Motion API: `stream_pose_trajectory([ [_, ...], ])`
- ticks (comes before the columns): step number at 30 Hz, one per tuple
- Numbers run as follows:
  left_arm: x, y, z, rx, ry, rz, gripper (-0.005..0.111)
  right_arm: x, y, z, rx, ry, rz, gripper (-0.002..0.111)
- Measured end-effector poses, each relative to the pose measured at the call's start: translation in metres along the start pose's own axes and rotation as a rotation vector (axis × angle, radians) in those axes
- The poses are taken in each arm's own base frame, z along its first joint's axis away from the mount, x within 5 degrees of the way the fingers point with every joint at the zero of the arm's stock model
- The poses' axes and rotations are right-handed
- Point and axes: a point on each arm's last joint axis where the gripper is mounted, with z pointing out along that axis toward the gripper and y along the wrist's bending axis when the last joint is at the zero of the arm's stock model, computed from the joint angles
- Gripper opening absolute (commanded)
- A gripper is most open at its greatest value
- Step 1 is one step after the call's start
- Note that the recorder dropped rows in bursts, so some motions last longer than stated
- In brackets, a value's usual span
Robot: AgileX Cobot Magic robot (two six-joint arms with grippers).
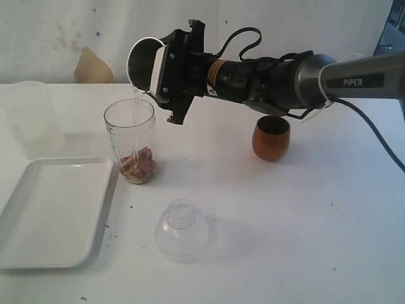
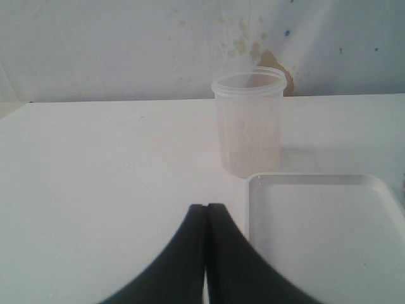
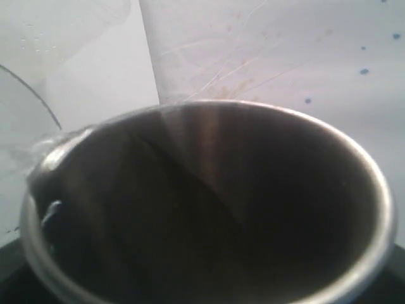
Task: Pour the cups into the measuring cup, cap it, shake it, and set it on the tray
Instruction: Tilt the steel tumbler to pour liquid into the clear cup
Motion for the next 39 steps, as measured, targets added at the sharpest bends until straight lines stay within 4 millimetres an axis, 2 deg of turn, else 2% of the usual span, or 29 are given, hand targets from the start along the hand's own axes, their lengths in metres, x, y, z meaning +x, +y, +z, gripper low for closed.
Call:
stream_pose_trajectory([
  [14,0.0,0.0,0.0,0.0,0.0,0.0,0.0,0.0,0.0,0.0,0.001,0.001,-0.081,0.0],
  [19,0.0,0.0,0.0,0.0,0.0,0.0,0.0,-0.002,-0.007,0.002,0.016,0.013,-0.111,0.0],
  [25,0.0,0.0,0.0,0.0,0.0,0.0,0.0,-0.015,-0.014,0.008,0.029,0.01,-0.177,0.0],
  [39,0.0,0.0,0.0,0.0,0.0,0.0,0.0,-0.014,-0.013,0.008,0.023,0.028,-0.274,0.0],
])
